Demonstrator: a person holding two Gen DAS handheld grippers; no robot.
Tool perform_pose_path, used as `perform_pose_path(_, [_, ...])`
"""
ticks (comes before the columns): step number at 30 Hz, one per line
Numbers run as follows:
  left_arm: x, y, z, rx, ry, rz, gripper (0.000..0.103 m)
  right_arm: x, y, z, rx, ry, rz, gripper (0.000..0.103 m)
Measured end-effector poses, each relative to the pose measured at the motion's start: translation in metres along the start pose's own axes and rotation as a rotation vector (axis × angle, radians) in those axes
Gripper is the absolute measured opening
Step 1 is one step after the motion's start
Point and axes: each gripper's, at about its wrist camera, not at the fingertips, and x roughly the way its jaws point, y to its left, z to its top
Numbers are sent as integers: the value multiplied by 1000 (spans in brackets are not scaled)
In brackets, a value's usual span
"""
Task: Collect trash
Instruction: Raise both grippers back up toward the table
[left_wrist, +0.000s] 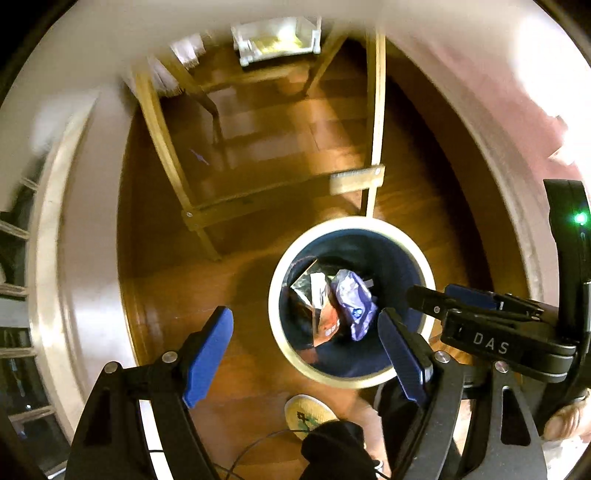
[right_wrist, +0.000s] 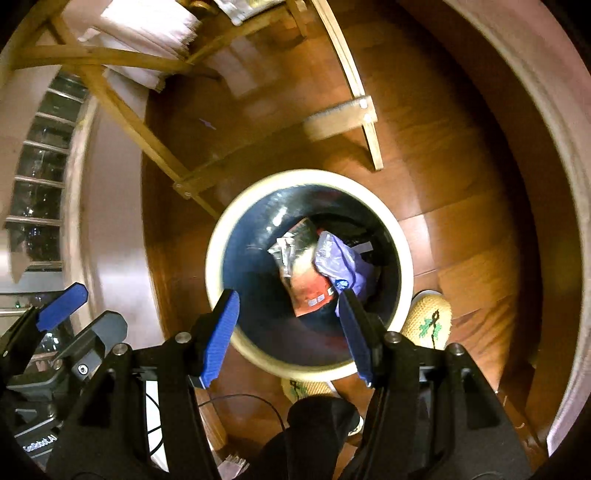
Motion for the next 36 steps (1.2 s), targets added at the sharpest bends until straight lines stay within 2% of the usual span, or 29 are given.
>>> perform_pose_path(12, [-202, 7, 32, -32, -185, -65, 82, -175, 70, 0, -118, -113, 24, 54])
perform_pose_path(20, [-318, 15, 62, -48, -282, -51, 82, -287, 124, 1, -184, -224, 43, 56])
perform_pose_path(28, [-399, 36, 80, -98, -350, -61, 82, -382, 178, 8, -254, -344, 44, 56])
perform_pose_path(36, [-433, 58, 114, -132, -431, -45, 82, -432, 212, 33, -315, -460, 13, 56])
